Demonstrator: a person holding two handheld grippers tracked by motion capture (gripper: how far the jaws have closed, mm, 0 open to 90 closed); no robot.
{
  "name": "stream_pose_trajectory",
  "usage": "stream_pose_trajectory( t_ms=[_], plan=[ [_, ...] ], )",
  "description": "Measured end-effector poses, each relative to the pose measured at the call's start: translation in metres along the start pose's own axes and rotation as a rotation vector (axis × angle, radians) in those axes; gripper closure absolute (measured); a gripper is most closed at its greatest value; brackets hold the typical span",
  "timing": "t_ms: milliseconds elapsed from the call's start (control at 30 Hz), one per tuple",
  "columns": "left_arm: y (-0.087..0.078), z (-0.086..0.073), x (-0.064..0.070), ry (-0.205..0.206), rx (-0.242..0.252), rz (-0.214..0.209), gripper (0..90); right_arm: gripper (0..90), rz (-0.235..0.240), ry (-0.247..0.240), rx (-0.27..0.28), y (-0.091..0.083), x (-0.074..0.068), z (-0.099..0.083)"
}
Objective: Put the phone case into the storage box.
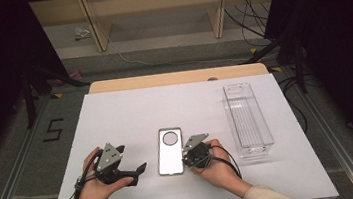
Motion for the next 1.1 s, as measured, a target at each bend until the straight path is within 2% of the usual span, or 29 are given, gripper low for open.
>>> stream_pose_trajectory(
  t_ms=[33,133,400,700,900,1100],
  plan=[
    [0.0,0.0,0.0,0.0,0.0,0.0,6.8,80.8,0.0,0.0,0.0,0.0,0.0,0.0],
    [0.0,0.0,0.0,0.001,0.0,0.0,6.9,71.7,-0.028,-0.009,0.02,-0.004,0.005,0.001],
    [0.0,0.0,0.0,0.003,-0.002,-0.004,7.2,58.1,-0.053,0.014,0.085,-0.015,0.014,0.001],
    [0.0,0.0,0.001,0.004,0.002,-0.01,7.6,45.6,-0.041,0.021,0.17,-0.028,0.02,0.001],
    [0.0,0.0,0.002,0.008,0.002,-0.014,8.1,39.3,-0.034,0.032,0.197,-0.034,0.021,0.0],
    [0.001,0.0,0.006,0.027,-0.003,-0.034,10.0,32.7,-0.029,0.042,0.256,-0.044,0.025,0.001]
  ],
)
Point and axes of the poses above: each handheld gripper's, and its own axes: y roughly forward along the jaws, z roughly out of its top, x roughly to its right, the point moved 6 cm from there along y, roughly forward along the jaws, and after that the axes turned 12 degrees about -y, right-handed, at the moved point
